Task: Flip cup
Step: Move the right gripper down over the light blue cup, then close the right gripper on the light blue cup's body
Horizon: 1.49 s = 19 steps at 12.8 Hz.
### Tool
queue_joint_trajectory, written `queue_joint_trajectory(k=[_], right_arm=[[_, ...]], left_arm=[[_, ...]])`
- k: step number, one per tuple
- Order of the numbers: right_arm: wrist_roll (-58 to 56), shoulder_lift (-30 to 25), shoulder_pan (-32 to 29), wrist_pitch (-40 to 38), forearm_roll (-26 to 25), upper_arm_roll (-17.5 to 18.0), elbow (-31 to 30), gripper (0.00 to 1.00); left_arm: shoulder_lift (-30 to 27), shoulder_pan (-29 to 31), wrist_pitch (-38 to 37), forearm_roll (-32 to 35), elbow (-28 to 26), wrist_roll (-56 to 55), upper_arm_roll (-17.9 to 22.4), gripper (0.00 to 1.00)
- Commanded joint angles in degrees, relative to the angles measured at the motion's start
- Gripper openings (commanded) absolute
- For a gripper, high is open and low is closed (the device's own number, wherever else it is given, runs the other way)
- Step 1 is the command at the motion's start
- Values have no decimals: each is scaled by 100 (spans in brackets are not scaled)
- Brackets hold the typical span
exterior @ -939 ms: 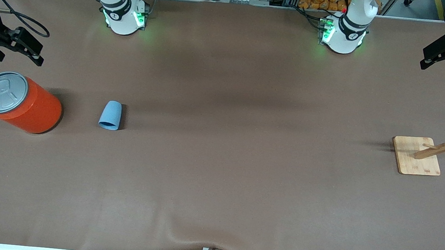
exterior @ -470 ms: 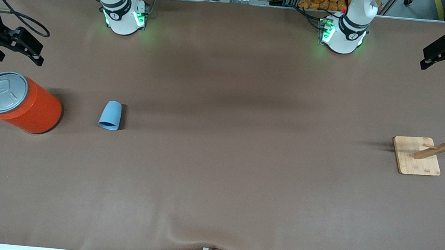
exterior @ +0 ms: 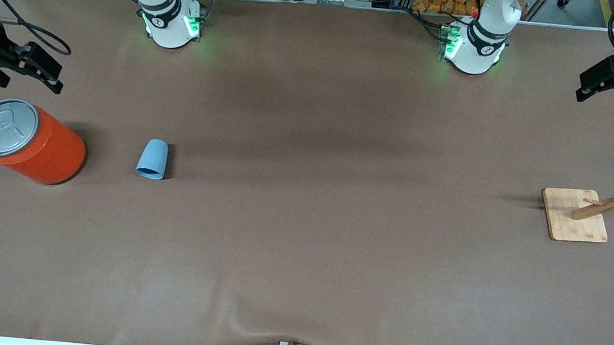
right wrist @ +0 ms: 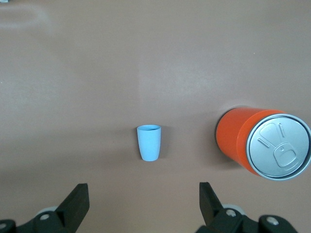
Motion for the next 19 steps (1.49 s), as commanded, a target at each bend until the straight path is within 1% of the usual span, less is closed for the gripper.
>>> queue_joint_trajectory(k=[1,2,4,6,9,12,15,16,19], right_arm=[[-68,450,-51,-51,-35,101,114,100],[-51,713,-25,-51,-35,118,131,100],[-60,812,28,-77,-26,127,53,100],[-51,987,37,44,26,127,-375,100],[-51,839,11,1159,36,136,-1719,100],[-51,751,28,2072,44,136,-2686,100],[-51,733,81,3442,44,136,-3838,100],[-68,733,159,3873,44,136,-4154,100],[-104,864,212,4482,36,136,-4525,100]], left_arm=[[64,63,-36,111,144,-6,-14,100],[47,116,-36,102,162,47,3,100],[20,335,-45,128,179,109,21,100],[29,362,-36,120,197,126,21,100],[38,362,43,50,188,118,21,100],[73,406,218,41,101,82,30,100],[135,389,245,41,13,65,4,100],[126,397,236,41,13,73,4,100],[117,415,236,41,-101,91,21,100]])
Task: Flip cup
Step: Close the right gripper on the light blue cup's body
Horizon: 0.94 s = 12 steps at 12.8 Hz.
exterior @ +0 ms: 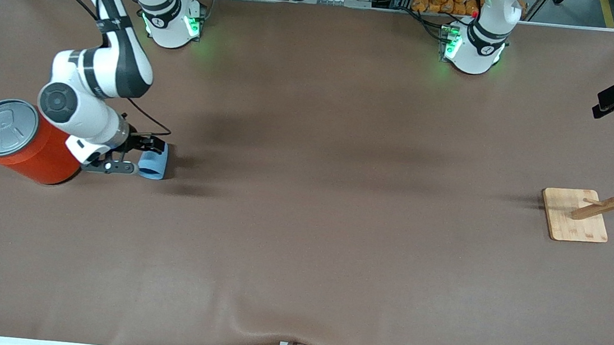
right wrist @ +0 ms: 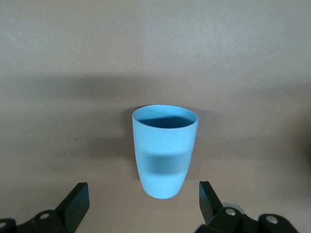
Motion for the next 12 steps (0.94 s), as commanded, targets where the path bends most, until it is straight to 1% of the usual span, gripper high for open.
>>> queue_joint_trajectory(k=[1,3,7,12], right_arm=[[-118,-138,64,416,15,-19,-403,100],[-389,-15,-15,548,6,-28,-412,100],[-417,354,-68,1109,6,-37,-473,100],[-661,767,-200,1567,-46,-46,-491,100]], left_arm=[[-61,56,47,31,-148,18,-16,100],[-78,65,47,31,-139,18,-16,100],[-79,100,47,40,-200,35,-16,100],[-61,91,47,40,-209,44,-16,100]])
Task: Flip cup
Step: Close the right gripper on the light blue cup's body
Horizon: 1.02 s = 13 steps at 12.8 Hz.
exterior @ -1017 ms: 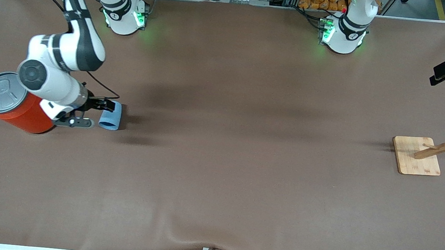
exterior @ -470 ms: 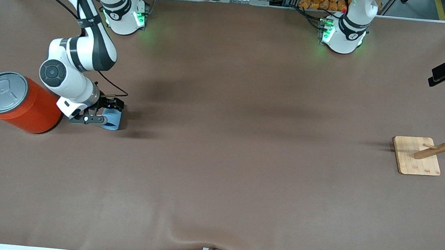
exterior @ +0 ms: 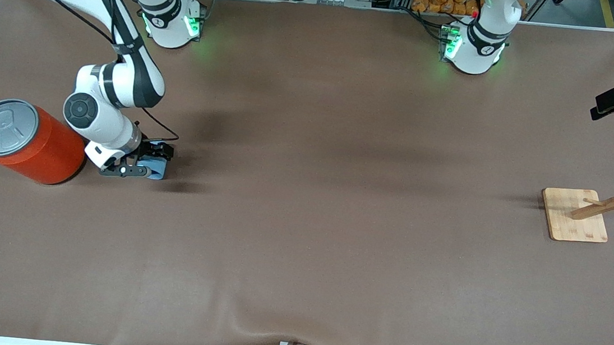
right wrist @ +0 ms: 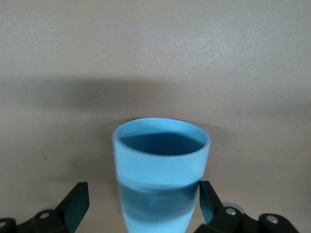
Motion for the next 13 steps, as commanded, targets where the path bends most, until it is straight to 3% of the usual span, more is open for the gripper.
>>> queue_joint_trajectory(k=[1,2,4,5,7,10,13], right_arm=[[-311,124,-199,270,-42,54,-82,87],[-337,115,-200,244,-42,54,-73,53],[-373,124,-173,226,-51,54,-12,10],[-503,115,-156,182,-51,63,110,0],[-741,133,-86,-280,-16,98,609,0],[-715,194,519,-1528,45,107,1830,0],[-1205,623,1379,-1831,54,116,2990,0]], left_arm=[[-62,31,47,31,-55,44,-26,100],[-62,31,47,40,-55,44,-35,100],[-44,31,47,31,-63,35,-35,100],[-36,31,47,31,-72,44,-35,100],[-35,31,47,31,-72,35,-35,100],[-35,31,47,31,-90,35,-35,100],[-35,22,47,31,-90,35,-35,100]])
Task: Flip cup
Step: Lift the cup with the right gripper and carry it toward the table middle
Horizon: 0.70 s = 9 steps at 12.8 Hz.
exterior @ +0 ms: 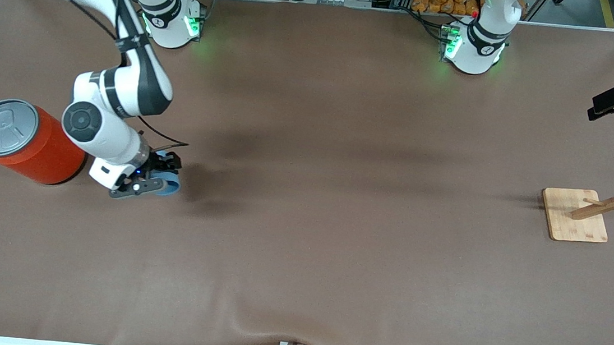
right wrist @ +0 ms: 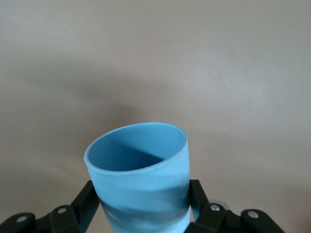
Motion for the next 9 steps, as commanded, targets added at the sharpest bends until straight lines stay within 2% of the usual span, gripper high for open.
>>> queue_joint_trajectory(k=[1,3,5,7,9], right_arm=[[-532,735,980,-196,44,-40,1243,0],[-621,1454,1790,-178,-122,-49,2271,0],[-1224,2167,2414,-170,-271,-67,3273,0],[-1997,2555,2759,-56,-614,-84,3759,0],[-2473,2758,3101,320,-1052,-93,3840,0]], left_arm=[[-36,33,47,31,-25,35,-28,100],[-36,33,47,23,-25,26,-37,100],[-36,33,47,23,-34,26,-37,100],[-27,25,47,-21,-42,26,-37,100],[-18,33,55,-57,-42,26,-37,100]])
